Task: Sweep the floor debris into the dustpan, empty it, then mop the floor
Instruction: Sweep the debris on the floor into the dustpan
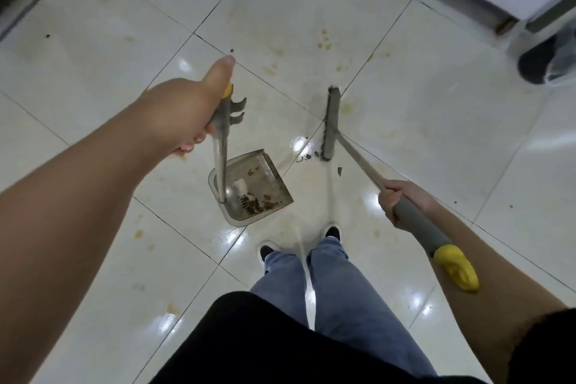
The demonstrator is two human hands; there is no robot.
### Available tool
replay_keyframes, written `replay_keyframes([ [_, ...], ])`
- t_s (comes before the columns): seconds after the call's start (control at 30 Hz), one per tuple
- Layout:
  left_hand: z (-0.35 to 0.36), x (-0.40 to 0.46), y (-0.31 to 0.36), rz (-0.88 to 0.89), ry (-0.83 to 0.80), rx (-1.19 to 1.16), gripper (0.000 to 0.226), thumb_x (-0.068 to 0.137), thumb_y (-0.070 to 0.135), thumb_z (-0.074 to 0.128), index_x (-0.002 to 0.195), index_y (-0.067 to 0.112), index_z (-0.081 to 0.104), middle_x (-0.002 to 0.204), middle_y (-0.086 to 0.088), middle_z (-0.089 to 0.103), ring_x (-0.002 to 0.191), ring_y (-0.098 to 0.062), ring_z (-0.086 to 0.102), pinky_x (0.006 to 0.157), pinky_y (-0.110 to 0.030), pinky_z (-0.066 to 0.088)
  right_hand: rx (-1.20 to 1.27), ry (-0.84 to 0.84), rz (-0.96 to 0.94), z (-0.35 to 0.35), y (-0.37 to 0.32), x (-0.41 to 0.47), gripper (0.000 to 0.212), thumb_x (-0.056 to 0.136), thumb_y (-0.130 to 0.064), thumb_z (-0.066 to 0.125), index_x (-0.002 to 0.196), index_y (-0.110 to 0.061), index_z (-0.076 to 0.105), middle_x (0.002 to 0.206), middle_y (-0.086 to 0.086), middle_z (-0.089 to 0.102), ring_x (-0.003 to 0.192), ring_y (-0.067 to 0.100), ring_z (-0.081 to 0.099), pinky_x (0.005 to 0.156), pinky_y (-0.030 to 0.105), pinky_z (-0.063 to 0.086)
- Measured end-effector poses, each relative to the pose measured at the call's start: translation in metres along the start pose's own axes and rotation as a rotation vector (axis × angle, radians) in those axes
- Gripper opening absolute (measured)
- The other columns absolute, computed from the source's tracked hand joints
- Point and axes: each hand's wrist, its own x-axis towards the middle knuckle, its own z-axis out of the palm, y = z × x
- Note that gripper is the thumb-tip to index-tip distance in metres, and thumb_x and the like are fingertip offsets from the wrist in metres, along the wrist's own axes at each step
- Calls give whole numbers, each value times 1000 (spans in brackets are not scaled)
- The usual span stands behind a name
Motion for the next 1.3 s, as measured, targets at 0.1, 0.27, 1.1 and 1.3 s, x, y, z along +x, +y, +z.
replay_keyframes([
  [0.1,3,-2,0,5,-7,16,73,83,73,25,57,8,47,52,-5,41,42,-19,34,52,-27,33,-123,143,-126,-19,8,-13,32,99,-15,38,67,-16,33,33,-2,34,21,6,35,28,6,31],
  [0.27,3,-2,5,29,-6,19,73,84,72,25,57,7,47,51,-5,42,42,-19,35,50,-27,32,111,22,6,-56,28,-18,35,83,-12,64,52,-11,48,32,-3,38,21,3,37,27,7,33],
  [1.1,38,4,60,-30,-120,2,70,77,78,24,55,14,39,30,5,35,22,-11,28,34,-16,28,45,402,-64,-77,111,41,33,101,-24,36,82,-1,52,48,5,43,32,13,41,34,17,39],
  [1.3,31,1,54,-72,-122,-31,73,75,80,23,55,12,39,28,4,33,20,-9,26,42,-23,26,-243,452,-77,-85,140,34,36,102,-27,34,79,-6,53,60,8,55,53,17,53,60,26,47],
])
